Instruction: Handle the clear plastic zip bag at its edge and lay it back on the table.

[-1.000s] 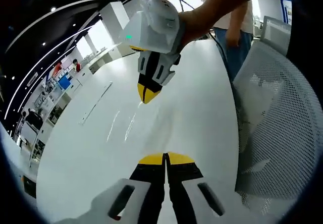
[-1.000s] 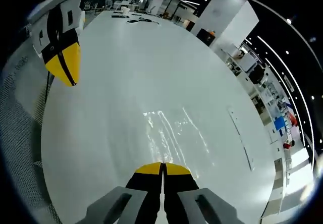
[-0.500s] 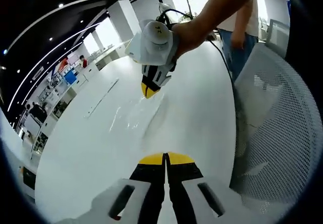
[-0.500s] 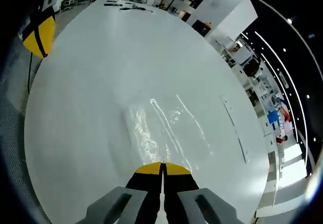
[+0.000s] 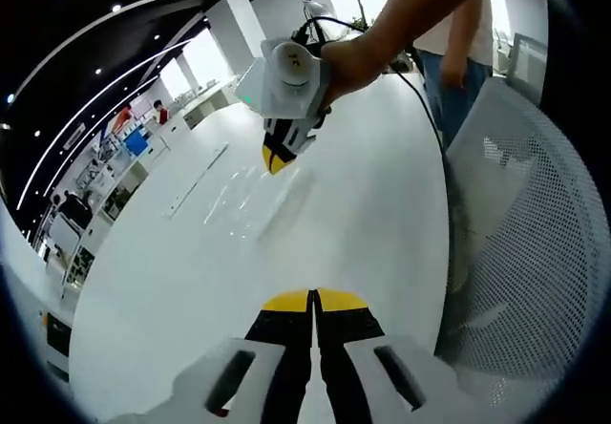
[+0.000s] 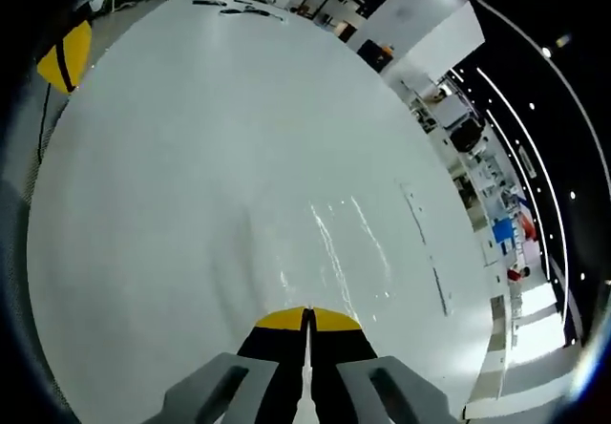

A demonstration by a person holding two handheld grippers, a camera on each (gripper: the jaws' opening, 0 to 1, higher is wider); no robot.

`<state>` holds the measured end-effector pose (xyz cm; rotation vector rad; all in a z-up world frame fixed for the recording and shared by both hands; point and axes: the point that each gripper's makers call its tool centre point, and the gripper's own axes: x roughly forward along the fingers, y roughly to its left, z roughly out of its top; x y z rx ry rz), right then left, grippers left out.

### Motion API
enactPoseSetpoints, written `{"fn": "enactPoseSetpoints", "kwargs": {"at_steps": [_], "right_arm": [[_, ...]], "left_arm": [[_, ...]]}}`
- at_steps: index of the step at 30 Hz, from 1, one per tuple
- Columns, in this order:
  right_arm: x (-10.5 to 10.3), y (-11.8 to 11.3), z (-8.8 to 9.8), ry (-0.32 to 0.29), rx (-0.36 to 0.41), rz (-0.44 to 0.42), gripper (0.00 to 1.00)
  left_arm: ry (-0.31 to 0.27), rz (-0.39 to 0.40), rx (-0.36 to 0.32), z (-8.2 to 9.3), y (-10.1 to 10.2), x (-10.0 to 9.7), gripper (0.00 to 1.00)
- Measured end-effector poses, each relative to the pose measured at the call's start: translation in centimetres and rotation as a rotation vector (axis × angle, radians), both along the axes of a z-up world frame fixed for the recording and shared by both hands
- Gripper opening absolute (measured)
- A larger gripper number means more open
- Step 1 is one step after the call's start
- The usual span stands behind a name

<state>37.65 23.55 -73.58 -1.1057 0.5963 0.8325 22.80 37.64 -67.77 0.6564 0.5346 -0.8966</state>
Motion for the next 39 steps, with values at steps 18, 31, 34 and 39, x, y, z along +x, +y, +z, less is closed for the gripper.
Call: {"fn": "enactPoseSetpoints", "kwargs": {"at_steps": [18, 31, 34, 39], "right_arm": [[-3.5, 0.8, -3.0, 0.184, 0.143, -0.037, 0.1], [-3.7, 1.9, 1.1, 0.184, 0.408, -0.145, 0.27], [-4.0, 1.8, 1.2, 0.221, 0.477, -0.207, 0.38], [-4.8, 1.3, 2.7, 0.207, 0.514, -0.204, 0.46]], "left_arm": [[0.021, 0.019, -0.003, -0.4, 0.7, -0.6, 0.0], [0.044, 0.078, -0.048, -0.6, 1.0, -0.2, 0.05], [0.026, 0.076, -0.029, -0.7, 1.1, -0.1, 0.15], [0.027, 0.123, -0.044, -0.8, 1.3, 0.5, 0.36]]}}
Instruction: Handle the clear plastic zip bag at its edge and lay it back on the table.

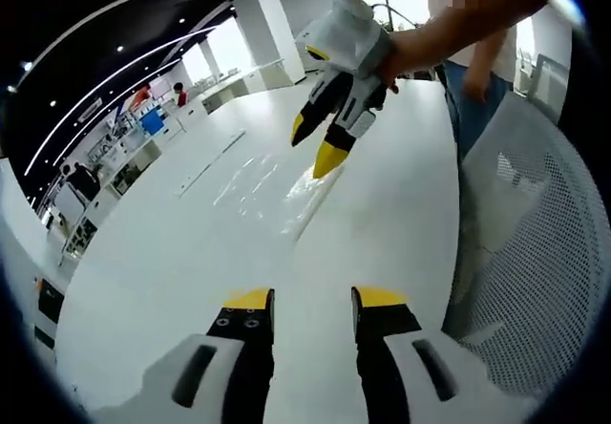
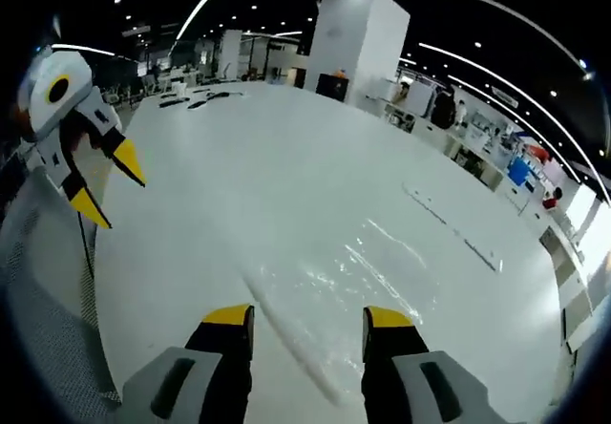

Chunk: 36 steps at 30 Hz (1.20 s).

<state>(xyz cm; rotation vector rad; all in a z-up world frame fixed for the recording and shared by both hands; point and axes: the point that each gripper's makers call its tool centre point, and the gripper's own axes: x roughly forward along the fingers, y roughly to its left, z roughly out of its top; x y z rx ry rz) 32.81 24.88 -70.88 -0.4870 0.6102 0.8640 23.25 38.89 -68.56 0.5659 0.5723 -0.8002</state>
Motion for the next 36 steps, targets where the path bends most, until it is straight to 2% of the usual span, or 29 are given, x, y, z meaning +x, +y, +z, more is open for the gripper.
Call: {"fn": "enactPoseSetpoints", "kwargs": {"at_steps": [4, 7, 10, 14, 17, 21, 25, 29, 36], "right_arm": [[-0.3, -0.4, 0.3, 0.018, 0.059, -0.045, 0.59], [0.0, -1.3, 0.9, -0.047, 0.057, -0.067, 0.73], [-0.8, -1.9, 1.3, -0.027, 0.081, -0.092, 0.76], [-1.5, -2.6, 1.8, -0.036, 0.098, -0.118, 0.81], [-2.0, -3.3, 2.1, -0.028, 0.151, -0.174, 0.87], [-3.3, -4.1, 2.3, -0.039, 0.185, -0.209, 0.94], [-5.4, -4.8, 2.7, -0.034, 0.245, -0.285, 0.98], [-7.1, -5.1, 2.8, -0.029, 0.262, -0.307, 1.0], [-8.7, -5.6, 2.8, -0.037, 0.278, -0.341, 1.0]], "left_arm": [[0.015, 0.059, -0.029, -0.1, 0.4, 0.5, 0.54], [0.034, 0.101, -0.071, -0.2, 0.5, 0.6, 0.62], [0.031, 0.126, -0.08, -0.3, 0.6, 0.8, 0.72], [0.054, 0.167, -0.125, -0.4, 0.7, 0.9, 0.79], [0.066, 0.192, -0.164, -0.4, 0.6, 0.8, 0.87], [0.053, 0.2, -0.211, 0.2, 0.5, 0.7, 0.93], [0.057, 0.216, -0.248, 0.3, 0.6, 0.2, 0.99], [0.064, 0.221, -0.249, 0.1, 1.2, -0.6, 0.99], [0.052, 0.231, -0.233, -0.1, 2.1, -1.8, 0.99]]}}
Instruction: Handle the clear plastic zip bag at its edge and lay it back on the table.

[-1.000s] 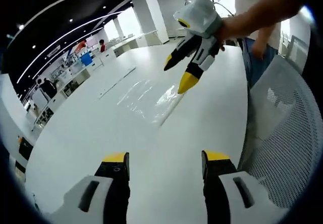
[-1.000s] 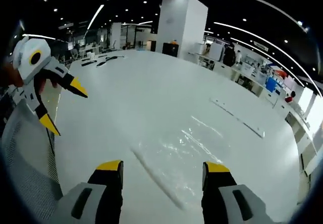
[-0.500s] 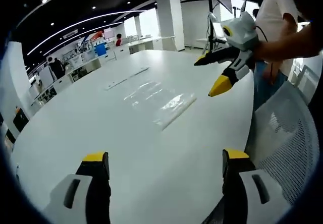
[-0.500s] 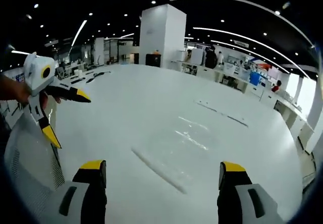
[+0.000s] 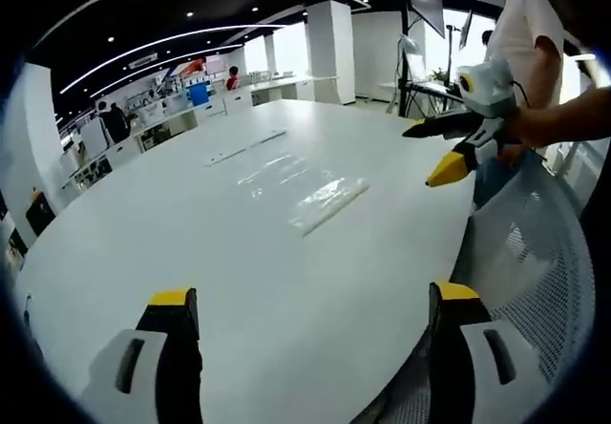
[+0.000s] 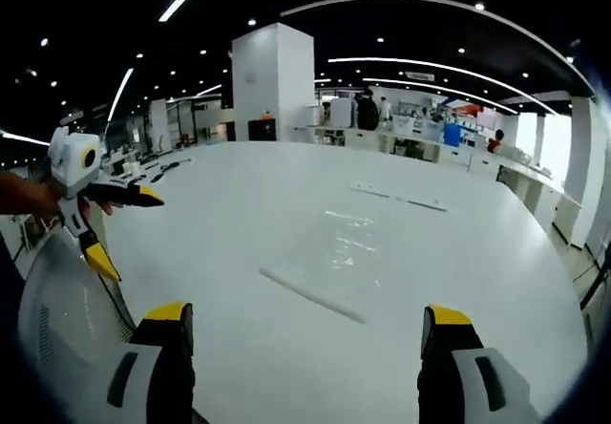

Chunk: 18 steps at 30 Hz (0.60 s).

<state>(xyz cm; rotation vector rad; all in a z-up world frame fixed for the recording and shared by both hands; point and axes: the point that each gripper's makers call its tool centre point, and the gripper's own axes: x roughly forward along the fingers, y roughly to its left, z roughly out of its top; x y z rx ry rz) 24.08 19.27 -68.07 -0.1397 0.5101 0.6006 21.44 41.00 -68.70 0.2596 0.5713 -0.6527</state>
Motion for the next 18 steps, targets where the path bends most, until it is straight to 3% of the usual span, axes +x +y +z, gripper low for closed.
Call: {"fn": "enactPoseSetpoints", "kwargs": {"at_steps": [10, 13, 18], "right_arm": [[-1.5, -1.2, 0.7, -0.021, 0.02, -0.06, 1.0], [-1.3, -1.1, 0.9, -0.035, 0.03, -0.07, 1.0], [-0.9, -0.6, 1.0, -0.056, 0.012, -0.059, 1.0]], "left_arm": [[-0.031, 0.026, 0.027, -0.1, 0.6, -0.8, 0.99], [-0.056, 0.038, 0.019, 0.1, 0.4, -1.0, 0.99], [-0.05, 0.06, 0.0, 0.0, 0.6, -0.9, 0.99]]}}
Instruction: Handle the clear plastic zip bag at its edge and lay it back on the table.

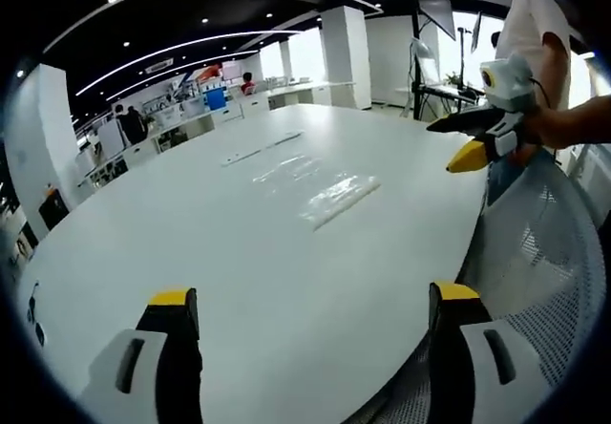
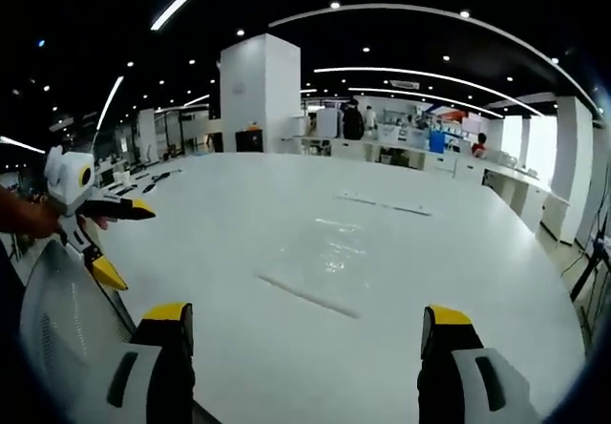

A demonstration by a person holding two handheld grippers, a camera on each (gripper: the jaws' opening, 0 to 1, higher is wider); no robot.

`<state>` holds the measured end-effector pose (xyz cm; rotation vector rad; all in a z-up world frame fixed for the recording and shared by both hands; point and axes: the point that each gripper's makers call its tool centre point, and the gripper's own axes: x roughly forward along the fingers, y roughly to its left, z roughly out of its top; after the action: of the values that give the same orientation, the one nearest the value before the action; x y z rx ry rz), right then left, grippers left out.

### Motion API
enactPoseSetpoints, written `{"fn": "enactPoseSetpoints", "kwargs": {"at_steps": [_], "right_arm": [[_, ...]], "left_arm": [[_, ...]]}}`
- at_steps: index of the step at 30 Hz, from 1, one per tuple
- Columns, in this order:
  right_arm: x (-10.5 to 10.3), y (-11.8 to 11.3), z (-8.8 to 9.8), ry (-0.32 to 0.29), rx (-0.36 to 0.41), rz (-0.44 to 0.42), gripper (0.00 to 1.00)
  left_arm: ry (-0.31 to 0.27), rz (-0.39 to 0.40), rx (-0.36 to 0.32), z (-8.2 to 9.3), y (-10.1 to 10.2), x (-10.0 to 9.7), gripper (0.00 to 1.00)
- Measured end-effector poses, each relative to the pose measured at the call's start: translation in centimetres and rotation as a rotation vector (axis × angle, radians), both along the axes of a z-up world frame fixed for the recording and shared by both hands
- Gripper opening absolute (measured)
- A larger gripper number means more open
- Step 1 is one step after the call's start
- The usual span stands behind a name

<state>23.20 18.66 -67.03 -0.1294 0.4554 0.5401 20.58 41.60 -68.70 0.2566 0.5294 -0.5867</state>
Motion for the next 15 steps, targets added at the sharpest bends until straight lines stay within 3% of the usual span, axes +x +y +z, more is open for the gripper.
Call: {"fn": "enactPoseSetpoints", "kwargs": {"at_steps": [9, 15], "right_arm": [[0.18, -0.03, 0.28, -0.033, -0.005, -0.018, 1.0], [-0.47, -0.35, 0.17, -0.02, -0.026, -0.031, 1.0]], "left_arm": [[-0.011, -0.017, -0.001, 0.14, 0.17, -0.01, 0.97], [-0.015, -0.002, 0.003, 0.08, 0.57, -0.17, 0.97]]}}
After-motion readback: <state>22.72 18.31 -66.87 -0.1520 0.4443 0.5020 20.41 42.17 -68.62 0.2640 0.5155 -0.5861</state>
